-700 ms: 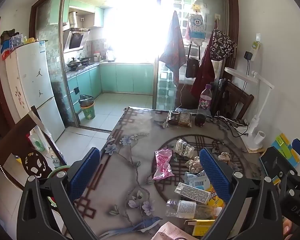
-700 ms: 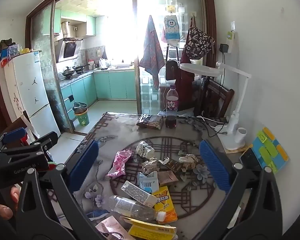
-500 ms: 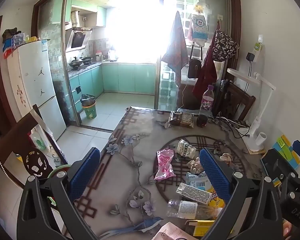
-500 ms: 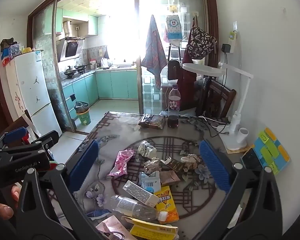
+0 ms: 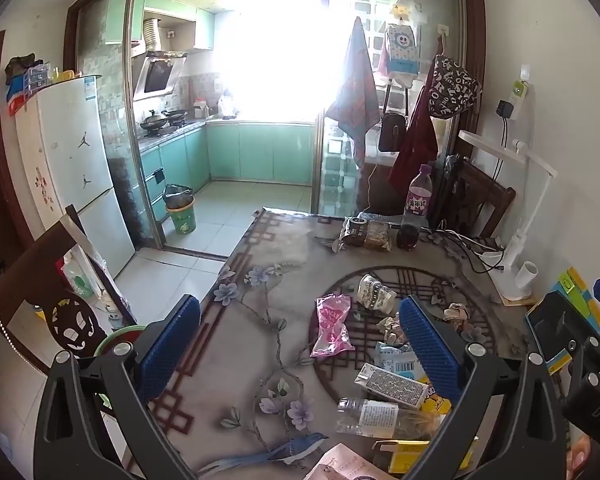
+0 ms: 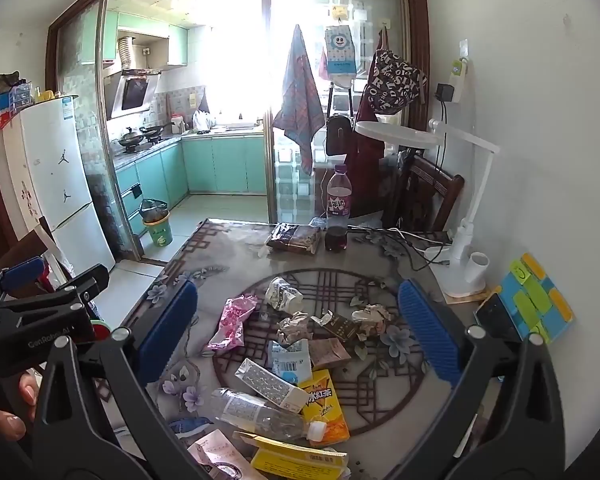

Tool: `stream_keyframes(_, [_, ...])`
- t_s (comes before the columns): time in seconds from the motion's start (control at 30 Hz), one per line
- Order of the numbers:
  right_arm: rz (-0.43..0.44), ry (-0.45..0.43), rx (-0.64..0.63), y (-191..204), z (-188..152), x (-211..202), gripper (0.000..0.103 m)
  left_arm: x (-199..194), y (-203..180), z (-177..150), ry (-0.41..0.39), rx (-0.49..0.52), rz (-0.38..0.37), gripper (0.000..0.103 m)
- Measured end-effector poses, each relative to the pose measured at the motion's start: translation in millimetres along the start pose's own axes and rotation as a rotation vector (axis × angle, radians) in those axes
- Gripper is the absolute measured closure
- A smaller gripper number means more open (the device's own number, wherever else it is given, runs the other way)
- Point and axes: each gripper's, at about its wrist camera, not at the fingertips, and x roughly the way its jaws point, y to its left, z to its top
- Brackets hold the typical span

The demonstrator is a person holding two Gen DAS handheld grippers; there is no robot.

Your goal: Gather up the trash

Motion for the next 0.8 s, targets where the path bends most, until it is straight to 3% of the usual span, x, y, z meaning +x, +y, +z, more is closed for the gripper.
stream_keyframes(0.8, [-0.01, 0.004, 0.003, 1.2, 2.5, 4.4, 0.004, 5.8, -0.1, -3.6, 0.009, 0.001, 0.021, 0.008])
